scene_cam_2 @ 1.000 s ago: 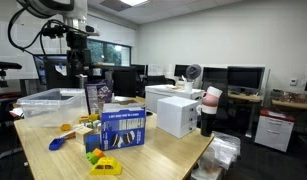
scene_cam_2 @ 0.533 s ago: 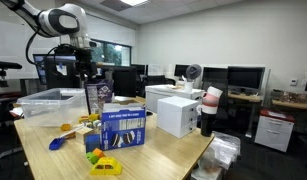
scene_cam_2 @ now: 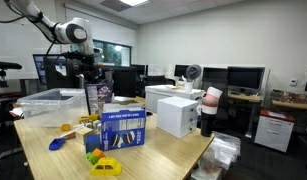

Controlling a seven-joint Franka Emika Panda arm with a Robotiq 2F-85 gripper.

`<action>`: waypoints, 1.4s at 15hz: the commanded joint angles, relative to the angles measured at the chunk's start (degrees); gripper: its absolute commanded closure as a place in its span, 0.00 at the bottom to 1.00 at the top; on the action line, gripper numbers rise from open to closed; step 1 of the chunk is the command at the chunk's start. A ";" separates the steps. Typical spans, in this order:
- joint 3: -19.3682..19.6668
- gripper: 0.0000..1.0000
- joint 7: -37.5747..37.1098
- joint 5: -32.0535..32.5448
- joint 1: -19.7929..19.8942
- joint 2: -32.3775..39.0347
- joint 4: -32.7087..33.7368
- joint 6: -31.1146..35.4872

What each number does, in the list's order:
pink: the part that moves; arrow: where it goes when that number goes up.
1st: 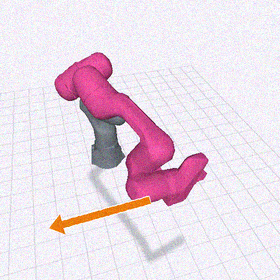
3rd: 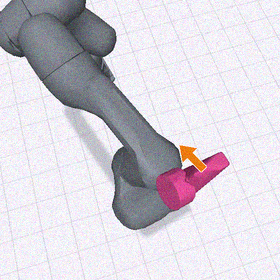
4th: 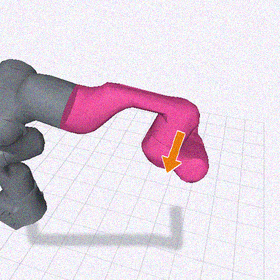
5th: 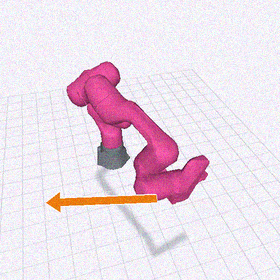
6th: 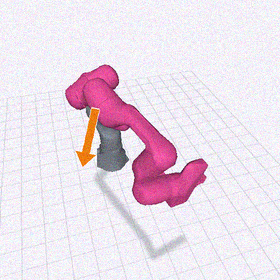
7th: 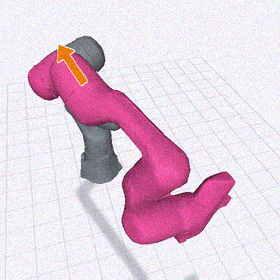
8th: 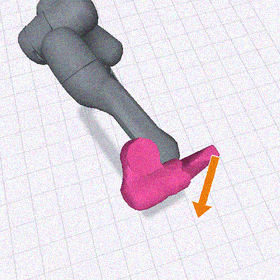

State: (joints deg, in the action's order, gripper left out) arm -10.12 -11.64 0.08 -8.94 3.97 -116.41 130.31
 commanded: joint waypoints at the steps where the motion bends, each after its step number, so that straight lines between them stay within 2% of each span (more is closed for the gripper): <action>1: 1.23 0.00 -2.25 3.03 -0.22 3.24 1.95 0.55; 2: 2.96 0.00 -4.03 6.39 0.04 4.29 2.31 -0.47; 3: 4.17 0.00 -3.59 7.04 0.21 5.49 2.64 -0.55; 8: 4.57 0.00 -3.53 6.23 -0.90 9.19 2.90 -0.57; 13: 4.23 0.00 -2.54 5.08 -1.18 7.10 0.97 -0.58; 14: 3.98 0.25 -2.44 4.85 -1.25 7.29 1.18 -0.68; 15: 3.87 0.26 -2.42 4.80 -1.26 7.26 1.18 -0.67; 17: 3.62 0.42 -2.59 4.86 -1.37 7.09 0.88 -0.49; 21: 3.32 0.66 -2.84 5.04 -1.46 7.00 0.69 -0.27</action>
State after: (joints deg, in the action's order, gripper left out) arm -6.82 -14.05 5.70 -10.07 12.69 -114.16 130.22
